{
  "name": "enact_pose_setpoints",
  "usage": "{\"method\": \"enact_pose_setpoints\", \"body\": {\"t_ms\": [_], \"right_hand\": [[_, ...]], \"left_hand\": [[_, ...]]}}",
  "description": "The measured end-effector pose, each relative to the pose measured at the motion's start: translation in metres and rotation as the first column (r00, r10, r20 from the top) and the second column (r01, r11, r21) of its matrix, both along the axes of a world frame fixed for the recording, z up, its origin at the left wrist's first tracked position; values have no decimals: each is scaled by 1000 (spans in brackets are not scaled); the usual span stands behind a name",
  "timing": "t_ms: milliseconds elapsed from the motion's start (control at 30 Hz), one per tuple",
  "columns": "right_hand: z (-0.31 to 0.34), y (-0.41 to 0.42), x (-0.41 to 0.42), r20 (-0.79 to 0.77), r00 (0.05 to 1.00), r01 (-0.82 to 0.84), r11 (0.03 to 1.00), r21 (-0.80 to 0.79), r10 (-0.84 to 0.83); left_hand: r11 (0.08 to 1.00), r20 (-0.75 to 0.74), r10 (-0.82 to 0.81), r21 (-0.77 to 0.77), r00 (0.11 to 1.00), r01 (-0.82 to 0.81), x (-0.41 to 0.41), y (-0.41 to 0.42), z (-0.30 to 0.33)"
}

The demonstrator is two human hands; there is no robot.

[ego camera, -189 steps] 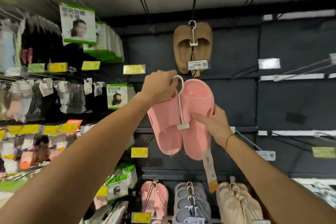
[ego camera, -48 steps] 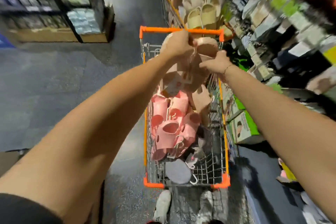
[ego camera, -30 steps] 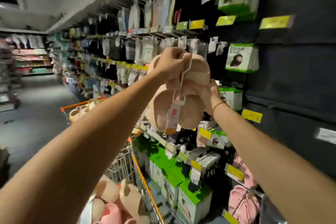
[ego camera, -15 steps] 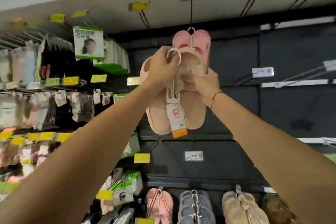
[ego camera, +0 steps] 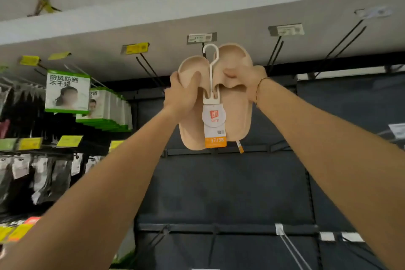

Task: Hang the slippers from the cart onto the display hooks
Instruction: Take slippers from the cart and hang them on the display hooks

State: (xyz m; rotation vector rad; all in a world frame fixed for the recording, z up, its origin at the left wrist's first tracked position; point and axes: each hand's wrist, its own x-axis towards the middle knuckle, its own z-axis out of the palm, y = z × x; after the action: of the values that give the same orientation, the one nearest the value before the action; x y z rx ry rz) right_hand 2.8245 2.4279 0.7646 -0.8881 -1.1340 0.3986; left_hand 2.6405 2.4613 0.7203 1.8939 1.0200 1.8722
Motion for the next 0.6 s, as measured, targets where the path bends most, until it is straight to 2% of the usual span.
{"method": "enact_pose_setpoints", "body": {"t_ms": [267,433,600], "right_hand": [[45,62,-4,45,999,-22,998,-56,25],[71,92,-11,88,995,-45,998,-44,49],[85,95,-6,146,989,-2,1000,-18,5]], "left_hand": [[996,2,90,-21,996,-90,-4,66,45],[998,25,61,5,998,-61,-7,99,65],[996,28,33,86,999,-36,4,124,84]]}}
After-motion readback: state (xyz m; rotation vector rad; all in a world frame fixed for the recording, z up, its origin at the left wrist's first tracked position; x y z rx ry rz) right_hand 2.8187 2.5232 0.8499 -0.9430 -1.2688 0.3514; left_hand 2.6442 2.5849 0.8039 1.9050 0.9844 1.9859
